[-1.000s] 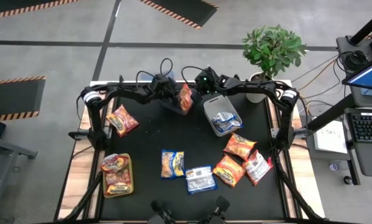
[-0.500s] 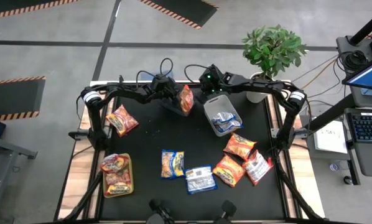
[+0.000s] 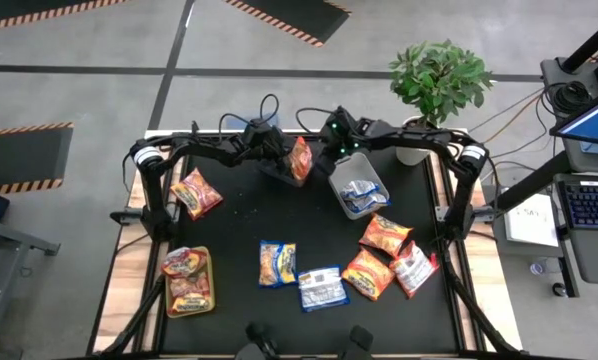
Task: Sort Maruchan noodles
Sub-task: Put the orange noodle pack into the black bin
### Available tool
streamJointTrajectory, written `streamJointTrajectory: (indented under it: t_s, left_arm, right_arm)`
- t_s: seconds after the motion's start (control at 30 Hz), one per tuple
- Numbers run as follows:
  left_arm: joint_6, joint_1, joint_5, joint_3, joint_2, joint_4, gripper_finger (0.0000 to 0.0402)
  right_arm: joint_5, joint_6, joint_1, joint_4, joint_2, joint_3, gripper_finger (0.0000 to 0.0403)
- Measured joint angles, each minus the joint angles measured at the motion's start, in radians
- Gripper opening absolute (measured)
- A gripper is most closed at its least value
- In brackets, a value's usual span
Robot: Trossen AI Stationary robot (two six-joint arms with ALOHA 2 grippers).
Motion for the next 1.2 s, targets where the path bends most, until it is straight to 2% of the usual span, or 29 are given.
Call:
streamJointTrajectory:
  t_s: [0.37, 0.9, 1.2]
  left_arm:
    - [0.0, -0.002, -0.012, 0.0, 0.0, 0.024, 0.0]
    - [0.015, -0.029, 0.045, 0.002, 0.029, 0.082, 0.0]
    - [0.001, -0.028, 0.023, 0.018, 0.037, 0.066, 0.0]
  right_arm:
    - [0.001, 0.015, -0.003, 0.095, 0.05, 0.012, 0.0008]
    - [0.002, 0.033, -0.002, 0.136, 0.056, 0.024, 0.0008]
    - [0.034, 0.033, -0.003, 0.135, 0.054, 0.024, 0.0008]
